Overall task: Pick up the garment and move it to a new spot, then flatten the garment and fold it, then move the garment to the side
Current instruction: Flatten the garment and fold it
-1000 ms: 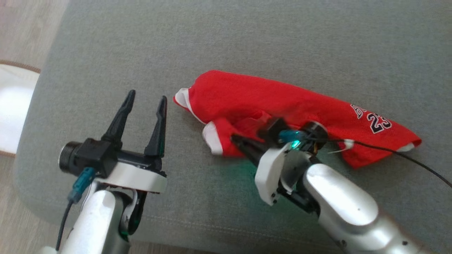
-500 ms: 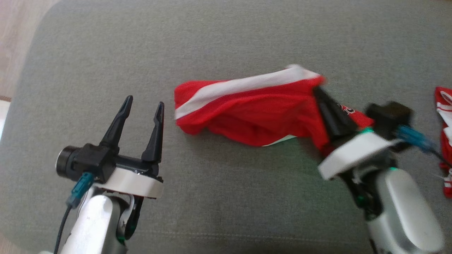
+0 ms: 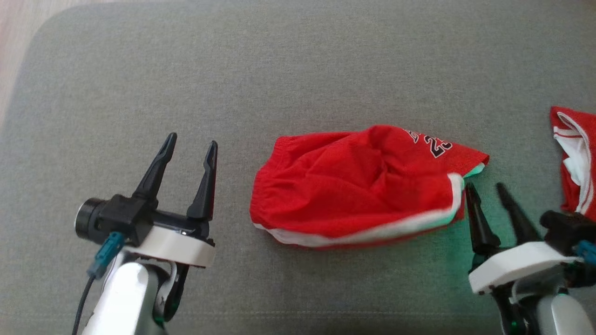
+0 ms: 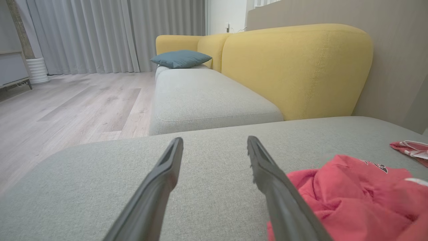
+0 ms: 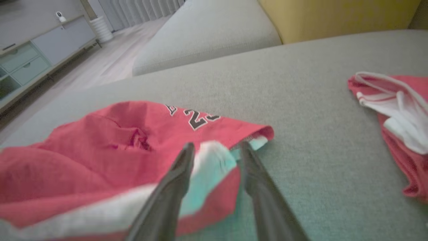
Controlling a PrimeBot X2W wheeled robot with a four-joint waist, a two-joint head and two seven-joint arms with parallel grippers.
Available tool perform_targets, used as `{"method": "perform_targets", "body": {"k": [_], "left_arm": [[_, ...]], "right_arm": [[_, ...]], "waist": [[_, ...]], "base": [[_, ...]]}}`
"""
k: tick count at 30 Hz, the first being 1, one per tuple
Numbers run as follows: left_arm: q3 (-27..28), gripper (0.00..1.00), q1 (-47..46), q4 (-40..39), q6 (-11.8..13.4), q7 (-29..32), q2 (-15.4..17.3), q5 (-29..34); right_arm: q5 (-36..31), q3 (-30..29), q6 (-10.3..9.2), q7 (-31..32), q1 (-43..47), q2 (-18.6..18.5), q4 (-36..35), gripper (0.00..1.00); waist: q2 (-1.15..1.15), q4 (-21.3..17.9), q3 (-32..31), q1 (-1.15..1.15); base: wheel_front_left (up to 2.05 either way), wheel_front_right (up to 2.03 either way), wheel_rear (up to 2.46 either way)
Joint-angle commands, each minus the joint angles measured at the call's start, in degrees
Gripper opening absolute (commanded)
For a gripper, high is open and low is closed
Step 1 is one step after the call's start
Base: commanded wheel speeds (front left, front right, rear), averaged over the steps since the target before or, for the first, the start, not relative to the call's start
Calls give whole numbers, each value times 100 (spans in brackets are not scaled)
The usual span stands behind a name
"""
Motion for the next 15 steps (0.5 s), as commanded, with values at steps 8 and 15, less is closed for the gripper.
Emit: {"method": "perform_targets", "body": {"k": [8, 15], "left_arm": [[223, 100, 39, -243, 31, -30, 94, 68], [269, 100, 330, -357, 161, -30, 142, 79]], "right_arm": [[-561, 34, -4, -721, -61, -47, -1043, 100], [-901, 263, -4, -630, 142, -88, -1600, 100]], "waist": [[0, 6, -197, 0], [0, 36, -398, 0]], "base": [[0, 0, 0], [0, 0, 0]]}}
